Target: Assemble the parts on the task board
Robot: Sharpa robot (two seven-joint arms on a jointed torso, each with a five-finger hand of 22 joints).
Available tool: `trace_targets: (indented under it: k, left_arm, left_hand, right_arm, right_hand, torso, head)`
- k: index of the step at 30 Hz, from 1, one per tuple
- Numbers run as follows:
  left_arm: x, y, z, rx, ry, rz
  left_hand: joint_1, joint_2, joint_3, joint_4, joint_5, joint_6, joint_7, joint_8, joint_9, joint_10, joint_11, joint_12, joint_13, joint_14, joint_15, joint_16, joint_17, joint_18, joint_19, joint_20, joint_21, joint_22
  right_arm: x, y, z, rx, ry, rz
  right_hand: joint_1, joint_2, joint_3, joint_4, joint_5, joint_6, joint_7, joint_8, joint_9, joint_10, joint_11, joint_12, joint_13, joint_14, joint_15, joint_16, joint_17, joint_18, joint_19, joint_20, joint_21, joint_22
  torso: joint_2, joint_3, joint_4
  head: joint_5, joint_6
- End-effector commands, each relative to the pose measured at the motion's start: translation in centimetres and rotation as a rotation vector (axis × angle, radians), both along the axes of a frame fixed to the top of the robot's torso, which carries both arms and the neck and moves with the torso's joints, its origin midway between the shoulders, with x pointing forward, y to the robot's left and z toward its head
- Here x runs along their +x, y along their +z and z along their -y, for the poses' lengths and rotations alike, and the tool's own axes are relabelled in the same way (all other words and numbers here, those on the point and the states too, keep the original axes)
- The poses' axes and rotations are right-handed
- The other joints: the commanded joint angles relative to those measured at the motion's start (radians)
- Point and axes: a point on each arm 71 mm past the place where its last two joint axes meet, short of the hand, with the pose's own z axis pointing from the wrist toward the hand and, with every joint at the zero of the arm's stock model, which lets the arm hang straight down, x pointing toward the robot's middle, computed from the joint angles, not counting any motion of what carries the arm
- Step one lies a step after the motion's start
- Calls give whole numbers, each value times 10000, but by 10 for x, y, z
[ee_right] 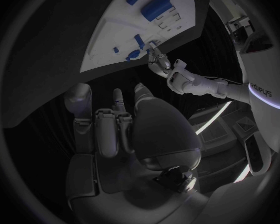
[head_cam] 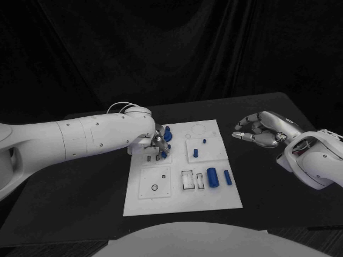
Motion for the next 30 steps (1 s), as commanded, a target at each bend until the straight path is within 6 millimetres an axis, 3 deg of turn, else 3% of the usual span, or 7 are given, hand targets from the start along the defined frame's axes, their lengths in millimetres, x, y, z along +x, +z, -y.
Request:
trace_targets:
  k: [1,4,12,25,30]
  left_arm:
    - [-1,-1,1,-103,-100,-20]
    - [-1,0,0,-125,-78,8]
    - [-1,1,-3,-224,77,177]
    - [-5,3,-25,-129,732,477]
    - [-6,4,-37,-70,1146,685]
  left_hand:
    - [-54,-177,554,-241,221,-12,-7,-74,46,1026,-69,28,2616,1037,-45,26,2634,6,-8,-54,-66,1010]
    - [-191,-304,1174,-512,456,-10,-3,-101,131,1026,-58,28,2616,1037,-38,26,2634,8,-3,-51,-90,1036]
    - [-373,-385,1788,-748,626,-14,20,-102,265,1026,-55,28,2616,1037,-38,26,2634,2,23,-40,-102,1080]
    - [-505,-413,1995,-781,685,20,24,-73,339,1026,-54,28,2616,1037,-39,26,2634,-1,42,-39,-101,1102]
    - [-948,-489,2173,-611,617,263,-68,92,544,1026,-141,28,2616,1037,-110,26,2634,-31,193,-88,-17,1209]
  right_arm:
    - [0,-2,1,-55,-69,-85]
    - [0,-2,1,-61,-75,-91]
    - [-1,-2,3,-77,-96,-110]
    - [-1,-2,4,-99,-120,-158]
    - [-1,-2,4,-100,-138,-154]
  right_hand:
    - [122,-4,-8,-29,70,74,21,63,-18,875,42,-67,2414,588,73,-49,1283,-23,28,12,-51,1106]
    - [142,-2,-3,-35,85,75,23,61,-23,875,44,-66,2415,590,75,-46,1287,-21,24,14,-67,1103]
    - [172,-5,2,-44,103,75,26,59,-31,866,47,-79,2403,583,78,-61,1267,-19,21,16,-79,1101]
    - [210,-3,11,-54,116,81,28,60,-40,846,51,-107,2377,569,82,-91,1224,-11,5,20,-130,1089]
    - [221,-1,14,-55,119,84,29,60,-43,827,52,-135,2351,564,83,-100,1211,-7,-4,21,-157,1084]
  torso:
    - [2,-3,-2]
    - [1,-1,1]
    - [4,-8,-8]
    - [-11,4,-11]
    - [-4,3,-1]
  head:
    - [25,-2]
    - [27,-2]
    - [35,-2]
    - [94,-2]
    - [95,-2]
